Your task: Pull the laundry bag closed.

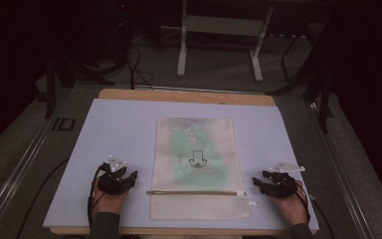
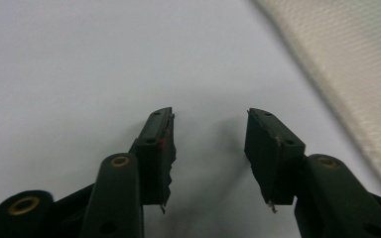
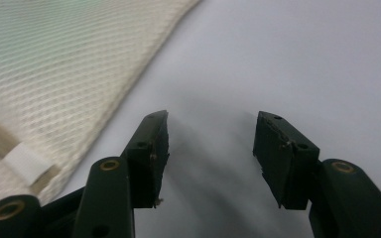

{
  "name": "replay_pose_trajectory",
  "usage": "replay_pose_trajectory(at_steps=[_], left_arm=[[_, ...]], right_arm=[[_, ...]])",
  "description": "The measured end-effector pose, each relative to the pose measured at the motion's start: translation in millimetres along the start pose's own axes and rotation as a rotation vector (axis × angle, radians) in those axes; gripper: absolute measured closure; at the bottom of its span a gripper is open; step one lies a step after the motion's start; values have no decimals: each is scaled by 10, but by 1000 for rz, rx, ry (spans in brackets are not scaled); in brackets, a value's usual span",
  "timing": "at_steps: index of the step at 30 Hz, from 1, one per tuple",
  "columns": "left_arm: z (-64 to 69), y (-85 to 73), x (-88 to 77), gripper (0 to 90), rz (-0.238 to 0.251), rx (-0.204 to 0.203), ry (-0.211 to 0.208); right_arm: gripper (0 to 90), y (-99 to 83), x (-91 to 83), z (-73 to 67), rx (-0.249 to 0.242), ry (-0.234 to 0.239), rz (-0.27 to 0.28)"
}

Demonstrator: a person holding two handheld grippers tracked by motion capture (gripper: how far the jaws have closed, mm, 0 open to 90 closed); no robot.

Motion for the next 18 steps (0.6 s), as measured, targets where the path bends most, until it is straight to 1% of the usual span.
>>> replay_pose_trajectory(at_steps=[2,3,5,6,7,9,12,15,18], left_arm=[[6,15,-22,564,12,4,-13],[6,15,-22,568,12,4,-13],[10,16,-29,568,13,9,-16],[22,23,-34,568,20,18,-27],[26,23,-34,569,19,22,-29],[36,23,-33,570,17,23,-40],[55,24,-45,608,22,23,-61],[65,36,-60,625,32,28,-69],[67,32,-62,625,31,26,-73]], right_arm=[[526,-1,-12,-50,-38,13,-11],[532,-3,-15,-70,-47,16,-19],[532,-3,-15,-70,-47,16,-19],[535,-3,-15,-82,-56,16,-25],[538,1,-6,-106,-76,24,-34],[540,3,-1,-117,-84,26,-41],[541,-2,-2,-140,-97,32,-47],[548,0,-3,-165,-108,43,-53],[549,1,-1,-194,-119,51,-64]])
Point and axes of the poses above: each handheld gripper's, and its own axes: x roughly forward along the jaws, y roughly out of its top, z roughly to its right, the point moved 10 cm from there along x, roughly forward along the jaws, and after that the axes turned 4 degrees about -z, right-handed, at the moved point
